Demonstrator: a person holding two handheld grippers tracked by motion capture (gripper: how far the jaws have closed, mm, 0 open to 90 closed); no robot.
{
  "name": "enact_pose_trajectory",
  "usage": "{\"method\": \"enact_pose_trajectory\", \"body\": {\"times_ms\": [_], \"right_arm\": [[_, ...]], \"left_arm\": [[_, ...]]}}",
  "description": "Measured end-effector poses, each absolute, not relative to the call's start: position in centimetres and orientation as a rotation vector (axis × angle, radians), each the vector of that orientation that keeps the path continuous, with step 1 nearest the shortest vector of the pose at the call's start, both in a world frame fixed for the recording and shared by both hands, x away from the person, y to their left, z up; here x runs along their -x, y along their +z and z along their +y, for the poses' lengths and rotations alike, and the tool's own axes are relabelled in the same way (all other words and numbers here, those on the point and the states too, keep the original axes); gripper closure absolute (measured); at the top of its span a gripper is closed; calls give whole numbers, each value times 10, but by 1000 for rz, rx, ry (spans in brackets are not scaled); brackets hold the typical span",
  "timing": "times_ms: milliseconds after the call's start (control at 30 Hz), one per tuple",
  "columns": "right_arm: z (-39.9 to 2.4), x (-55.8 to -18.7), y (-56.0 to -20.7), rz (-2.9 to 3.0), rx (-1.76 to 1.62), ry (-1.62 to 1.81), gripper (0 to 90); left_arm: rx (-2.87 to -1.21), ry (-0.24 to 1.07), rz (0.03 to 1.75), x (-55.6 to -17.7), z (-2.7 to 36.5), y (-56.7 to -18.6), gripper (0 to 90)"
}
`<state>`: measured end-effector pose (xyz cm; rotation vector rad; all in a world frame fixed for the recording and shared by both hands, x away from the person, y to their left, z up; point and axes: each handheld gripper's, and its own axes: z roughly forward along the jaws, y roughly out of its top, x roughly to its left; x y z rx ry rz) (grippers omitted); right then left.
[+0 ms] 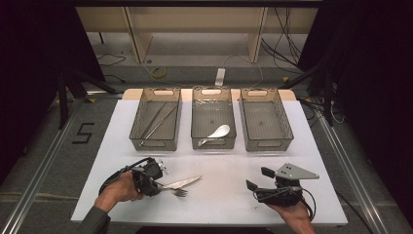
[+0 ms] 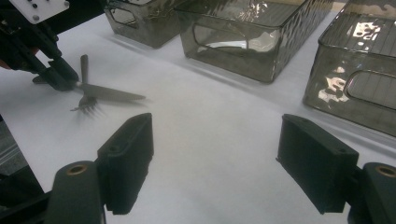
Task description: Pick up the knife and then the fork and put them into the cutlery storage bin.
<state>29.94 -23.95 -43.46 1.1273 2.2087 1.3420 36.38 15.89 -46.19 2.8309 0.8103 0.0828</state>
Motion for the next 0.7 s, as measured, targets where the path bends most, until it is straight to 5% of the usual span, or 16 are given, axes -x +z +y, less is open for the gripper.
{"method": "enact_pose_trajectory", "body": {"times_ms": [700], "right_arm": [[-239, -300, -435, 2210, -1125, 1346, 276]], "left_arm": [[-2692, -39, 933, -374, 175, -461, 793]]}}
